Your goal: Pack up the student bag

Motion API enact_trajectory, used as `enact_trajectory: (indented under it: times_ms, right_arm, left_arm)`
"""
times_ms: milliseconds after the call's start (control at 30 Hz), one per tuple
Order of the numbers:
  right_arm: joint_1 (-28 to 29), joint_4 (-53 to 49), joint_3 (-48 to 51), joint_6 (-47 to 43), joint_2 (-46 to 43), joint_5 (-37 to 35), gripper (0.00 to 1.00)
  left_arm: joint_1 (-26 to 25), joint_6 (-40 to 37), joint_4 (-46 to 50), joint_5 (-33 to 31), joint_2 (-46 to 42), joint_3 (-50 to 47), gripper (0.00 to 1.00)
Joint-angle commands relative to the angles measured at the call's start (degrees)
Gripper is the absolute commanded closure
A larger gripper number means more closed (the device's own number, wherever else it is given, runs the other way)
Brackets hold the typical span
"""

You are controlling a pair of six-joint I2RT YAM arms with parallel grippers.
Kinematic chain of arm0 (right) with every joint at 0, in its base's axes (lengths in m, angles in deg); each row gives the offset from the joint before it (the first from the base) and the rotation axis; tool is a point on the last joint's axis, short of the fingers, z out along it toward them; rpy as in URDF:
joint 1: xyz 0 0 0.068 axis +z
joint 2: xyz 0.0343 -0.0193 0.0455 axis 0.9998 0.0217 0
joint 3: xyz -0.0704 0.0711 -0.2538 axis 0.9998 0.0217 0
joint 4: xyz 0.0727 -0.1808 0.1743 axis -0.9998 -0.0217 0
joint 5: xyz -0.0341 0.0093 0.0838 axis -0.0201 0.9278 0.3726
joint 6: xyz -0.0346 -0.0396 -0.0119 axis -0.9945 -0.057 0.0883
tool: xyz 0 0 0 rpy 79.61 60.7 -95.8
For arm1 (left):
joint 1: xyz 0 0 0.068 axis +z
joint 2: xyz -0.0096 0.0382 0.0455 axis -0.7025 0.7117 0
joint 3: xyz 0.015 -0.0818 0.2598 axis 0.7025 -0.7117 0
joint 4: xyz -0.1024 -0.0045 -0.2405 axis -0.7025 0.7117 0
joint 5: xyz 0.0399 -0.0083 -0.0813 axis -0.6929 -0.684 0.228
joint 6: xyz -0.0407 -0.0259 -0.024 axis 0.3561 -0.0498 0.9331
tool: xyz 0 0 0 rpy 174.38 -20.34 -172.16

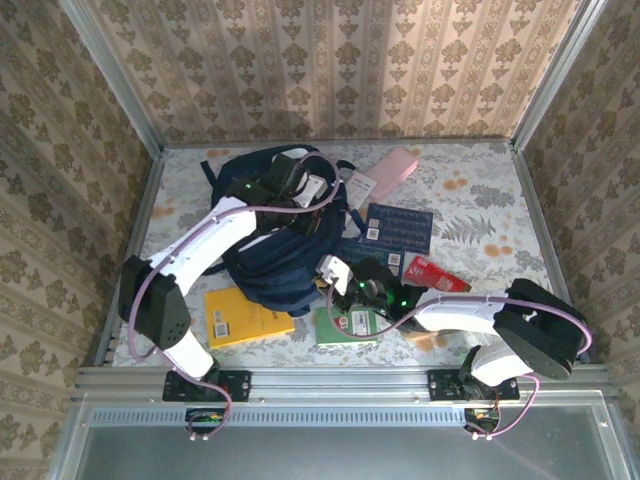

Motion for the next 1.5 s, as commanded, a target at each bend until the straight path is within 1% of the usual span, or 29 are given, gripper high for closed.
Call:
enact_trajectory:
  times_ms: [0,200,300,333,367,400,433,533,600,633,733,833,867,967,1033,1133,1167,1200,1233,1267,1333,1367,1400,1433,1467]
  right_arm:
    - [1.85,1.22,-2.75,1.89,1.76,2.57,1.00]
    - [2.12,-0.73,-5.52,3.09,3.11,2.19,1.00]
    - [2.12,0.05,-5.54,5.20,3.30,1.11,1.00]
    - [2.12,0.43,-5.52,6.24,3.09,0.86,1.00]
    - [2.12,0.67,-5.61,7.01,2.98,0.66,1.00]
    - [2.12,0.70,-5.69,7.79,2.96,0.51,1.00]
    - [2.12,0.61,-5.77,8.38,2.78,0.41,1.00]
    - [2.12,0.88,-6.17,9.63,3.11,0.31,1.00]
    - [2.15,0.70,-6.72,10.60,3.40,1.00,1.00]
    - [2.05,0.83,-6.96,11.03,3.59,1.42,1.00]
    - [2.03,0.47,-8.57,12.86,4.16,3.13,1.00]
    - [2.04,-1.25,-11.03,16.99,4.86,1.62,1.00]
    - [2.03,-1.56,-11.76,17.80,5.18,1.43,1.00]
    - [2.12,-0.35,-12.69,18.67,6.26,1.89,1.00]
    - [2.25,-0.21,-13.20,18.69,6.94,1.83,1.00]
    - [2.16,-2.47,-13.11,19.66,5.96,0.14,1.00]
    - [2.00,-4.47,-12.92,20.42,4.73,-1.52,1.00]
    - [1.41,-7.70,-12.95,22.13,3.32,-2.88,0.97]
    - [0.02,-11.04,-13.14,23.96,1.71,-2.91,0.85]
    - [-1.40,-13.45,-13.25,25.68,0.45,-2.97,0.84]
    - [-4.91,-18.09,-13.58,29.69,-2.30,-1.65,0.84]
    - [-6.63,-19.87,-13.81,31.60,-2.62,-0.38,0.89]
    - [-8.17,-22.48,-14.46,33.83,-4.75,-0.76,0.93]
    - [-9.62,-25.65,-15.34,36.30,-5.62,-1.15,0.93]
    - [-10.96,-28.01,-16.18,38.15,-5.90,-0.37,0.89]
  left_arm:
    - [0.54,5.45,-7.92,4.58,2.29,4.02,1.00]
    - [0.72,8.23,-9.54,7.75,5.20,4.65,1.00]
    - [1.47,9.18,-8.49,6.17,4.79,4.92,1.00]
    - [2.21,10.08,-7.51,5.43,3.81,4.57,0.89]
    - [2.87,10.70,-6.63,5.10,2.82,4.12,0.76]
    - [3.61,11.57,-5.47,4.83,1.23,3.48,0.65]
    - [4.40,12.33,-4.37,5.04,-0.68,2.53,0.59]
    - [5.89,15.67,-3.51,4.41,-7.98,-3.16,0.49]
    - [5.99,20.51,-3.28,2.59,-12.84,-7.86,0.44]
    - [5.99,23.28,-2.50,2.17,-14.41,-9.58,0.43]
    - [5.82,33.26,-0.03,4.18,-18.41,-15.36,0.42]
    - [5.65,43.46,2.86,4.44,-22.14,-21.27,0.42]
    - [5.64,46.11,2.83,5.28,-23.50,-23.28,0.41]
    - [5.11,55.43,-1.25,7.69,-28.57,-30.56,0.37]
    - [5.28,58.83,-2.41,7.87,-30.79,-33.49,0.34]
    - [5.81,59.76,0.99,6.27,-32.24,-34.02,0.33]
    - [5.62,59.87,1.74,5.49,-32.65,-34.10,0.33]
    - [5.19,60.21,2.38,4.38,-32.94,-34.02,0.33]
    - [4.38,60.24,2.79,2.85,-33.25,-33.63,0.33]
    - [3.45,59.62,3.41,1.24,-33.22,-32.83,0.32]
    - [1.65,56.59,6.29,-2.04,-31.86,-29.88,0.33]
    - [1.28,54.44,8.43,-3.02,-30.65,-28.12,0.33]
    - [1.12,52.32,10.62,-4.24,-29.48,-26.54,0.33]
    - [0.99,50.64,12.20,-5.35,-28.69,-25.51,0.33]
    - [0.98,49.70,12.78,-5.85,-28.48,-25.32,0.33]
